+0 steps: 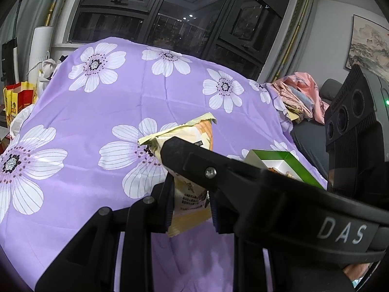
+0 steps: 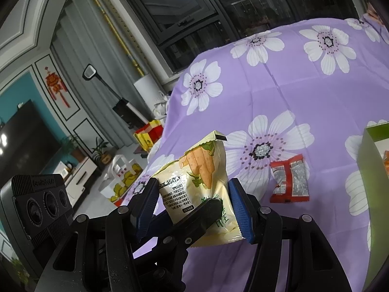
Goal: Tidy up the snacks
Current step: 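Lift the cream-and-green pouch with the right gripper and hold it up, then lower the cream-and-green pouch into the box and open the right gripper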
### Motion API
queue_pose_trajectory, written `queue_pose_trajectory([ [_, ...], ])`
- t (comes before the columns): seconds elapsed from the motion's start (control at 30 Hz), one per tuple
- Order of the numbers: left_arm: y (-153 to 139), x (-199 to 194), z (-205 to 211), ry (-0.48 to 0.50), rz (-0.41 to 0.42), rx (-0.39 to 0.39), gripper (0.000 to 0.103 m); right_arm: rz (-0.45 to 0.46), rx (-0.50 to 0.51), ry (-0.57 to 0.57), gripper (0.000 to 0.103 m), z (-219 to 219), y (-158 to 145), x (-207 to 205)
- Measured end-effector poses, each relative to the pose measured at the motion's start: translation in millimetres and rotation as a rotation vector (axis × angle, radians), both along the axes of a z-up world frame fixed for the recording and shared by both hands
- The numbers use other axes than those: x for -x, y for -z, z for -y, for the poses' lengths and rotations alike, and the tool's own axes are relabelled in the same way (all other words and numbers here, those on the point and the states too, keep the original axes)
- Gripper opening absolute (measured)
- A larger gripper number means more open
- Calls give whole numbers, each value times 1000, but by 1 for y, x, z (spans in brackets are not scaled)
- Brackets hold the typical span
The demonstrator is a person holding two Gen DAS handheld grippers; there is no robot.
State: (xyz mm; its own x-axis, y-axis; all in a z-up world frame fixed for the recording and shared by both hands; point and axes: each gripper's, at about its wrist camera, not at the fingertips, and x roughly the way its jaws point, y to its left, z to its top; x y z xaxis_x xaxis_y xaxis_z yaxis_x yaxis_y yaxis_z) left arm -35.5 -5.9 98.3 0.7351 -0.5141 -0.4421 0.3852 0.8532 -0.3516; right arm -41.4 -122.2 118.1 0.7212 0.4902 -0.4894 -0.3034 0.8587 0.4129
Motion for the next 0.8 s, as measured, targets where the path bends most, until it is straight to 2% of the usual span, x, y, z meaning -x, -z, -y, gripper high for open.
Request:
queue_pose_trajectory([
  [0.37,-18,3,25,56,50,3,23,46,19,43,61,18,-19,9],
  [0.8,-39,2,103,226,61,-38,24,54,16,214,61,90,-43,28],
])
